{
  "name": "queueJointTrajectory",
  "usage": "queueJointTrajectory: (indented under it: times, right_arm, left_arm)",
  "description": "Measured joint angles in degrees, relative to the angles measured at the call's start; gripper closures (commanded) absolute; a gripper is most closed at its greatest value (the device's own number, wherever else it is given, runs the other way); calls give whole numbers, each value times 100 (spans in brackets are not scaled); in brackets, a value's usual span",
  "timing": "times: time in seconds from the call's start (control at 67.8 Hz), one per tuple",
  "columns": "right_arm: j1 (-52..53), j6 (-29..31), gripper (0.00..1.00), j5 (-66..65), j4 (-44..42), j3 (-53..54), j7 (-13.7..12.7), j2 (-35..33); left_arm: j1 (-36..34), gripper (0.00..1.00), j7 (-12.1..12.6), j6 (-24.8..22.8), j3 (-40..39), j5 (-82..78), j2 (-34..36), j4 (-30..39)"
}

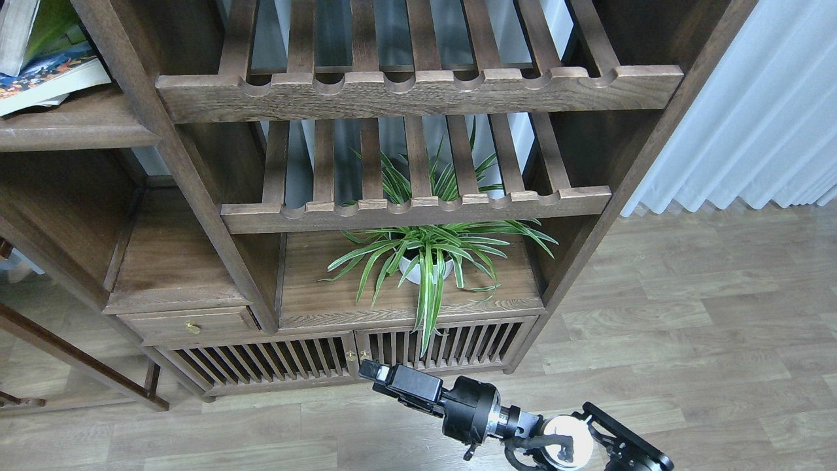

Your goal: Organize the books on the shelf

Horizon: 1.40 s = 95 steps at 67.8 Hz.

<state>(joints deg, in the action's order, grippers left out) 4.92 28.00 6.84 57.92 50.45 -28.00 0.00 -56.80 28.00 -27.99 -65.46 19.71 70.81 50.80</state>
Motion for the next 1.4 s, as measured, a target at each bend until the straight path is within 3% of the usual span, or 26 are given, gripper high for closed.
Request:
queueJointTrajectory:
  times: [0.413, 0.752, 1.401]
  right_arm:
    - [-2, 0, 1, -2, -3, 35, 0, 0]
    - [-9, 1, 1, 2, -17, 70, 0, 0]
    - [-9, 1, 1, 2, 1, 61, 0, 0]
  left_arm:
    - [-637, 100, 0, 0, 217, -672, -733, -303]
    - [-1772, 100, 0, 0, 1244, -776, -1185, -1042]
    - [-1885, 95, -1, 7, 1797, -1083, -1679, -2024]
